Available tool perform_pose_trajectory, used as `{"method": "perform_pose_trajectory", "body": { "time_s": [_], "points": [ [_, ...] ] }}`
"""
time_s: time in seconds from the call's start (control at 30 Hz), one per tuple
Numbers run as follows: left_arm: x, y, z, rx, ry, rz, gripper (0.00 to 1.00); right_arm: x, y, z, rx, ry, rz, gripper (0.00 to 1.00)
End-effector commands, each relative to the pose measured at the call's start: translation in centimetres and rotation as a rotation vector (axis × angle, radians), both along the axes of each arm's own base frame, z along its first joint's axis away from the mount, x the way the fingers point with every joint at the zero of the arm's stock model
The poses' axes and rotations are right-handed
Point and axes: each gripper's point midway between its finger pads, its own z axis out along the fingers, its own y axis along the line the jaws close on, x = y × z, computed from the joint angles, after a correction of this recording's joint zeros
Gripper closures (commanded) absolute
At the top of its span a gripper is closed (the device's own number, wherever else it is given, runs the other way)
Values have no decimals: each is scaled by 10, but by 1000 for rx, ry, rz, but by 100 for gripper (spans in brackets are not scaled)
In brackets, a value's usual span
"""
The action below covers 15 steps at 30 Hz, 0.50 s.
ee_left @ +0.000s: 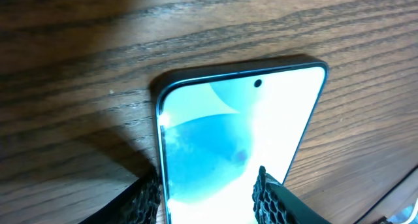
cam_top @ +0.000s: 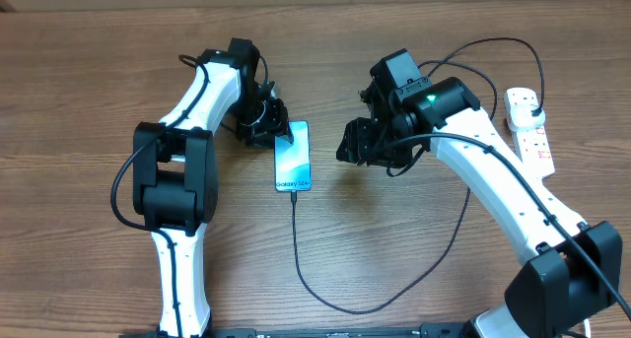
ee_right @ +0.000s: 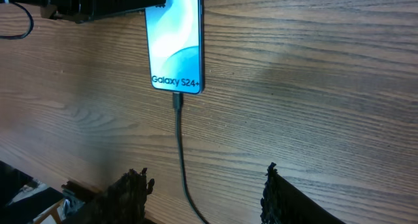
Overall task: Plug charger to phone and switch on socket
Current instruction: 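Lay the phone flat and open both grippers to release it, then raise the left arm away and move the right gripper to the power strip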
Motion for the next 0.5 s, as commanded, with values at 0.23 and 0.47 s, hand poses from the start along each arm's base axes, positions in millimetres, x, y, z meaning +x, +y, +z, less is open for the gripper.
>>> {"method": "perform_pose_trajectory", "body": {
  "time_s": [0.23,0.47],
  "points": [
    [1,15,-11,80,2,8,52,4,-9,-5,-42,-24,7,43],
    [22,23,51,74,-38,36,51,16,-30,21,-23,-77,-37,45]
  ]
}}
